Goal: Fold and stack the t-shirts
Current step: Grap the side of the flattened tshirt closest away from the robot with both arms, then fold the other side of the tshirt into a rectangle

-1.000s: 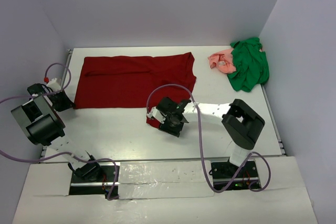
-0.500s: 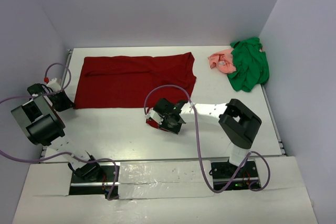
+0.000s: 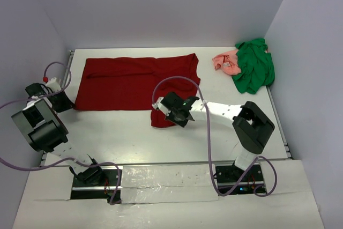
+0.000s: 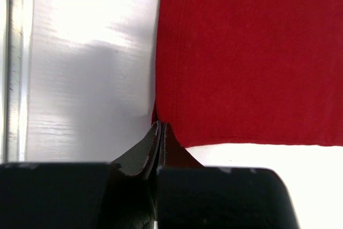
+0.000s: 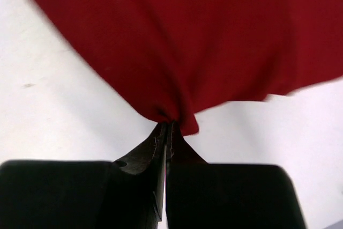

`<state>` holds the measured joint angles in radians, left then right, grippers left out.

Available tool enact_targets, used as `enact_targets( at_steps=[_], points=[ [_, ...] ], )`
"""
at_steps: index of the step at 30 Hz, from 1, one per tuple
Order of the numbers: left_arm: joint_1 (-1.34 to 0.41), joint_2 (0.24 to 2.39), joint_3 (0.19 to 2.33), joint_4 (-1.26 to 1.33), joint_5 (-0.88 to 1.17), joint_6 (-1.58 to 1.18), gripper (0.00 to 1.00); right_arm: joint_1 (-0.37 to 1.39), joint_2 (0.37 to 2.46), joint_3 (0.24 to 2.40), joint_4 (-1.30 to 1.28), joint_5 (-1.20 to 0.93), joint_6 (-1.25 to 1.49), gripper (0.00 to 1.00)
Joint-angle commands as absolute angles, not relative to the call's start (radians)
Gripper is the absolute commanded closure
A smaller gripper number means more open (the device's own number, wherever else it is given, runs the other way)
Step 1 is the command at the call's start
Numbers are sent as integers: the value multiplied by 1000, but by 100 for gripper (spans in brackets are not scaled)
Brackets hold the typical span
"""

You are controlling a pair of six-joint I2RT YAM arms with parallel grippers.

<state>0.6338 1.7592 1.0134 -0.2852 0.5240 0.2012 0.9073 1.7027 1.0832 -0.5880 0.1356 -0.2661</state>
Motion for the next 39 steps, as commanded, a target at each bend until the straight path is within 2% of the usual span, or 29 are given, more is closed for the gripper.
enact_targets(
  at_steps=[1, 9, 26, 33, 39],
  points=[
    [634, 1706, 1084, -324, 554, 212, 100, 838, 1641, 1156, -555, 218, -261, 100],
    [621, 1729, 1215, -380, 575, 199, 100, 703, 1698, 1371, -538, 256, -319, 100],
    [474, 1864, 1414, -379, 526, 164, 100, 585, 2133, 1948, -606, 273, -399, 100],
    [422, 1924, 1489, -380, 500, 143, 100, 511, 2250, 2184, -649, 290, -410, 100],
    [394, 1939, 1519, -382, 480, 132, 100, 466, 2275, 2233, -652, 328, -417, 100]
  ],
)
